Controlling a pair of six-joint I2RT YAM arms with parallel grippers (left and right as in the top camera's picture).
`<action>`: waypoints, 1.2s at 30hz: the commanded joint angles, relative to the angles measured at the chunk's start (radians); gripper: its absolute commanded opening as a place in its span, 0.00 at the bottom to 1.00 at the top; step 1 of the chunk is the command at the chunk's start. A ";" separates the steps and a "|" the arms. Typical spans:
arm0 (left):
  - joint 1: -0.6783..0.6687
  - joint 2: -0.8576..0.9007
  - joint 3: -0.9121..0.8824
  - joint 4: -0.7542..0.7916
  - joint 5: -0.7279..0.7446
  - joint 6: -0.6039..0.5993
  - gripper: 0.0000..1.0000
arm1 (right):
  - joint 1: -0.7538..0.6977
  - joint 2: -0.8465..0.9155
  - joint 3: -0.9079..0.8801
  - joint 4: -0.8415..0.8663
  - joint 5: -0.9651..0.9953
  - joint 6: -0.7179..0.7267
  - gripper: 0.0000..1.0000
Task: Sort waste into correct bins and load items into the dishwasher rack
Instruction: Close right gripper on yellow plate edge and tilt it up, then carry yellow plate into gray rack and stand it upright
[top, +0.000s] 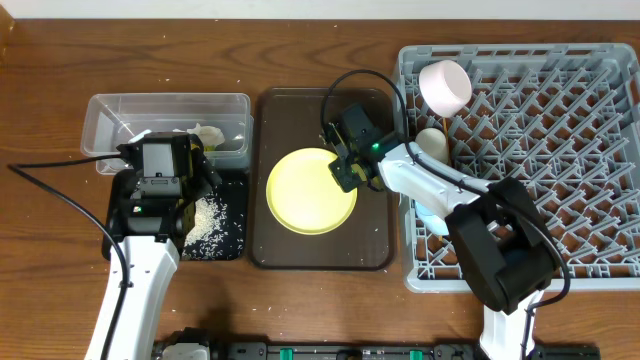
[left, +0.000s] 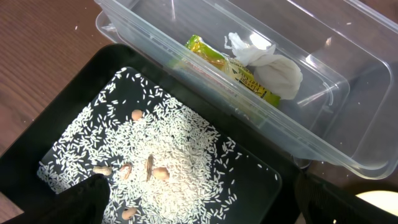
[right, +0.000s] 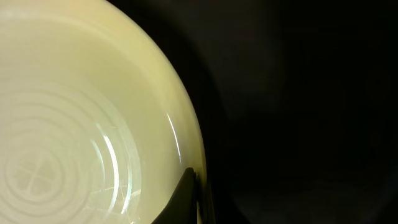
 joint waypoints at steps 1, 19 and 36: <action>0.003 0.004 0.015 0.000 -0.013 -0.009 0.98 | 0.013 -0.007 -0.008 -0.011 0.011 -0.011 0.01; 0.003 0.004 0.015 0.000 -0.012 -0.009 0.98 | -0.005 -0.589 0.041 -0.165 0.725 -0.036 0.01; 0.003 0.004 0.015 0.000 -0.013 -0.009 0.98 | -0.190 -0.675 0.037 -0.398 1.196 -0.142 0.01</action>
